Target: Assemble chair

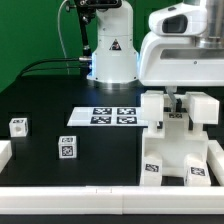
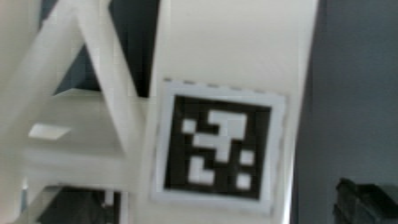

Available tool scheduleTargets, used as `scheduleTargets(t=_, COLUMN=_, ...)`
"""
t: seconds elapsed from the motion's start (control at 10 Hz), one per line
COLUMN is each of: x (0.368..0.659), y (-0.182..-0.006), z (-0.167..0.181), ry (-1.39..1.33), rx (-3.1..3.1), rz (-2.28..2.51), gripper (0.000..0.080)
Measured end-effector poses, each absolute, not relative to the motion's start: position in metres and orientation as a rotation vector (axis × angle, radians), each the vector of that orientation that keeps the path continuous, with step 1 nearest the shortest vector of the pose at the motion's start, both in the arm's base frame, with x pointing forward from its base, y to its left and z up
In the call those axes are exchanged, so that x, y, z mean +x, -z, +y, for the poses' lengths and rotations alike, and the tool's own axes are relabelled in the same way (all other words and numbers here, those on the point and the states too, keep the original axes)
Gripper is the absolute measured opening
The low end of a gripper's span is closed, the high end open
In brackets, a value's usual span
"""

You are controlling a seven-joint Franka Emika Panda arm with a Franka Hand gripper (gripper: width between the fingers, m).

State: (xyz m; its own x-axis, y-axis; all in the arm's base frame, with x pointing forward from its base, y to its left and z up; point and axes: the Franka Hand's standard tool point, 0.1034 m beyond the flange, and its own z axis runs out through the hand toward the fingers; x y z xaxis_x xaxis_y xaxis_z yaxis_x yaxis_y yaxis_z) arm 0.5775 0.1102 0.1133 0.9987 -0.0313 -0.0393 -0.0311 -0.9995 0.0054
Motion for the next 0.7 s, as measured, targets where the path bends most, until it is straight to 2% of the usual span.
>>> scheduleTargets(t=0.2, x=0.581, y=-0.135, z=0.107, ry=0.028, rx=3.149, rz=-0.045, gripper=0.0649)
scheduleTargets(t=0.4, x=0.583, y=-0.146, z=0.098, ry=0.001, rx=3.154, rz=0.003, gripper=0.0649)
scheduleTargets(t=0.6, x=0.587, y=-0.147, z=0.083, ry=-0.024, rx=3.153, rz=0.025, gripper=0.0649)
scheduleTargets(t=0.7, x=0.589, y=-0.141, z=0.079, ry=-0.053, rx=3.150, rz=0.030, gripper=0.0649)
